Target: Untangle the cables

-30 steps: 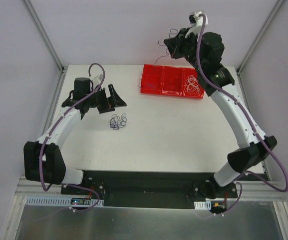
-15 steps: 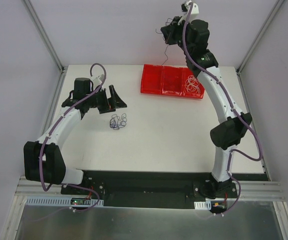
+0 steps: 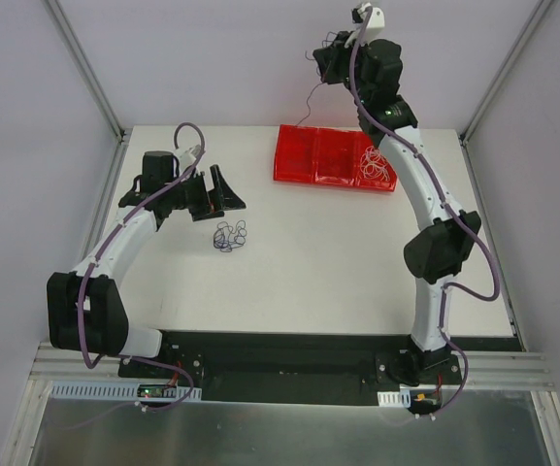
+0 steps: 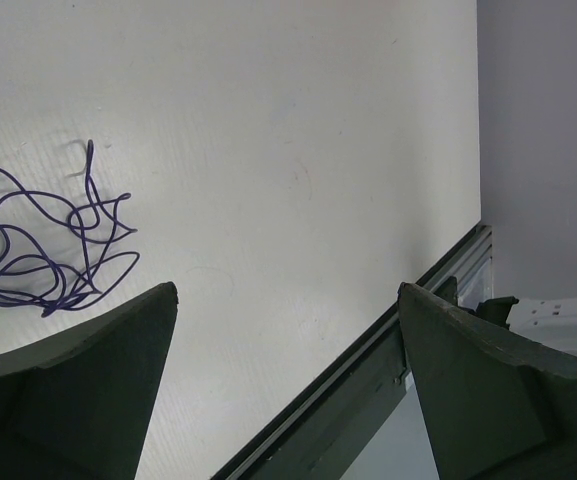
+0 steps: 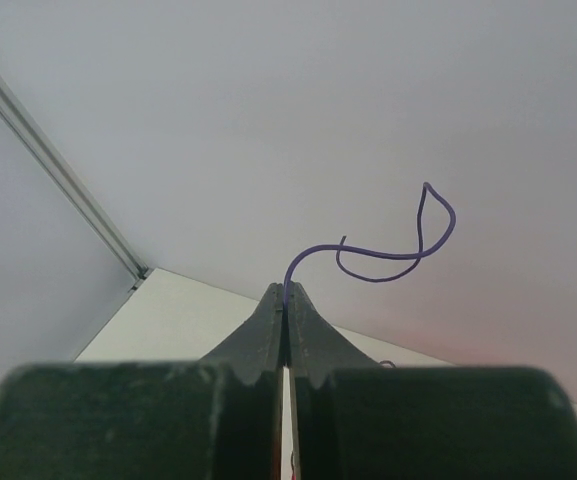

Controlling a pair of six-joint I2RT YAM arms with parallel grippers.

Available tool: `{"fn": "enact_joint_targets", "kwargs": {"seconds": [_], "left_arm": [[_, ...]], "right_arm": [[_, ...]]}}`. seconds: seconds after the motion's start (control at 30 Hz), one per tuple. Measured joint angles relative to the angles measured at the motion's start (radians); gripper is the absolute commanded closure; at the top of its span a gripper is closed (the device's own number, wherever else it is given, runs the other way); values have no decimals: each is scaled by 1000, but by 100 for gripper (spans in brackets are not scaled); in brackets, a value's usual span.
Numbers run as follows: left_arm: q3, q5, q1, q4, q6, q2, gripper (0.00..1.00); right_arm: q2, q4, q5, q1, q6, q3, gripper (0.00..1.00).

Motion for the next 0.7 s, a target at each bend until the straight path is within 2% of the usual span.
{"fn": "enact_joint_targets", "kwargs": {"seconds": [0.33, 0.7], "left_arm": [[0, 15, 0, 0, 0, 0, 9], [0, 17, 0, 0, 1, 0, 9]], "right_arm": [[111, 0, 0, -7, 4, 0, 100], [142, 0, 1, -15, 8, 69, 99]]}}
